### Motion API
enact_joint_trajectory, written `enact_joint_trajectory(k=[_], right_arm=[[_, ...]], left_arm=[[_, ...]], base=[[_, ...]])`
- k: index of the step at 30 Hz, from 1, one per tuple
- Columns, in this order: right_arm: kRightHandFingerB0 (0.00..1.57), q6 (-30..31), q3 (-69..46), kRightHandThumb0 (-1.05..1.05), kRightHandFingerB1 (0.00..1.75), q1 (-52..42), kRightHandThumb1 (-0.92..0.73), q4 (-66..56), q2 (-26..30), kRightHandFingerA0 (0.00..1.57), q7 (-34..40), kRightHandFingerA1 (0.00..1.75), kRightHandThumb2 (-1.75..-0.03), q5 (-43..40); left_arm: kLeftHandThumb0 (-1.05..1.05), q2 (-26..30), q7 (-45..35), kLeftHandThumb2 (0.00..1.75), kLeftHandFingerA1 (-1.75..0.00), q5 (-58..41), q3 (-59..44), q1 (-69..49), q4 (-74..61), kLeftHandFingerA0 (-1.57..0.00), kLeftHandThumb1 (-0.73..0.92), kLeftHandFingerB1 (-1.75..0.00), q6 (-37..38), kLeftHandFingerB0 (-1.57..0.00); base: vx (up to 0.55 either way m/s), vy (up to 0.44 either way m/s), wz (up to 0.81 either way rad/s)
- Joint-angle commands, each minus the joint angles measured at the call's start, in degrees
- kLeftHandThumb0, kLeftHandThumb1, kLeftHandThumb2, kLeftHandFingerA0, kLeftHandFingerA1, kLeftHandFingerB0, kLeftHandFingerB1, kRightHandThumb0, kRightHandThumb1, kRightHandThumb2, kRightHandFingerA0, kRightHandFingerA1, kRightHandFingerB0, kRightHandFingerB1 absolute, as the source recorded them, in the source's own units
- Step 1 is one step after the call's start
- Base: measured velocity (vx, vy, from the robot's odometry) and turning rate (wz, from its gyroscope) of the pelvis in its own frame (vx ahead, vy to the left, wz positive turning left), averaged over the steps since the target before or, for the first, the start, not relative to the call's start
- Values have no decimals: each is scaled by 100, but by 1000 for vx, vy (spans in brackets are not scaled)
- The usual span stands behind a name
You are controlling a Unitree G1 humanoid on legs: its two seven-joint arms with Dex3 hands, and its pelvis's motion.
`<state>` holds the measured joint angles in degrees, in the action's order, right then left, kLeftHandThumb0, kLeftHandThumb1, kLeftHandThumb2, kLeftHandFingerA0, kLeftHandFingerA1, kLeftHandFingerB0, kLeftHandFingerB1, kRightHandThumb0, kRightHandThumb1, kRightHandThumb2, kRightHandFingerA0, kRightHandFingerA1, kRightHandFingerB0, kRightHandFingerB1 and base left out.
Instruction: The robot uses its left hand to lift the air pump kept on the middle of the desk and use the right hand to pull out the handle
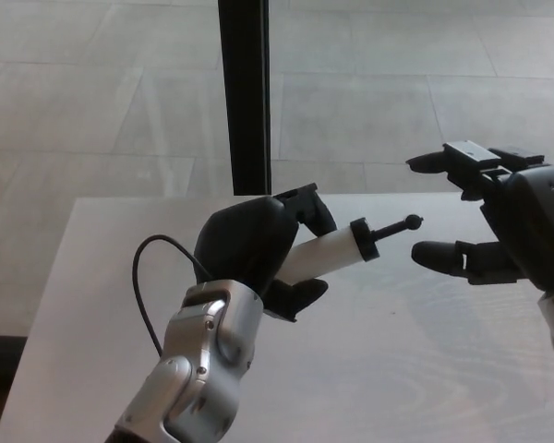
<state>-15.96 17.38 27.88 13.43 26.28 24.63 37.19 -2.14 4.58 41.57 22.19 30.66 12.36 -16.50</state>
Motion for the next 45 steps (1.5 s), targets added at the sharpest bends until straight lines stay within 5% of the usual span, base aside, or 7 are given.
enact_joint_trajectory(k=[1, 12, 13, 14, 22, 32, 45], right_arm=[[58, -693, -81, -30, 66, 133, -66, 186, -61, 76, 545, 138, -74, 205], [60, -1016, -135, -31, 67, 116, -66, 499, -200, 79, 580, 143, -72, 200], [61, -1034, -137, -30, 67, 109, -66, 525, -211, 79, 617, 144, -72, 227], [62, -1097, -141, -30, 69, 121, -64, 584, -215, 81, 638, 140, -72, 218], [81, -1096, -198, -27, 83, 111, -63, 682, -262, 90, 622, 158, -83, 242], [92, -942, -336, -23, 102, 126, -56, 707, -296, 124, 236, 131, -116, 104], [89, -973, -466, -23, 80, 75, -60, 784, -401, 102, 125, 164, -94, 31]], left_arm=[[-19, -29, -293, 109, -160, -4, 59, 127, 25, -110, 48, -111, -446, -88], [-16, -125, -389, 110, -170, -60, 105, 327, 6, -88, 55, -126, -596, -78], [-20, -141, -361, 115, -131, -64, 96, 338, -3, -115, 54, -105, -603, -86], [-15, -183, -307, 112, -174, -99, 52, 386, 9, -89, 53, -128, -595, -78], [-18, -232, -340, 107, -154, -86, 46, 432, -138, -90, 53, -75, -645, -80], [-19, -205, -510, 109, -138, -202, 24, 205, -503, -123, 50, -106, -749, -89], [-19, -18, -506, 98, -175, -118, 192, -98, -664, -89, 57, -125, -615, -76]], base=[[0, 0, 0], [0, 0, 0], [0, 0, 0], [0, 0, 0], [0, 0, 0], [0, 0, 0], [0, 0, 0]])
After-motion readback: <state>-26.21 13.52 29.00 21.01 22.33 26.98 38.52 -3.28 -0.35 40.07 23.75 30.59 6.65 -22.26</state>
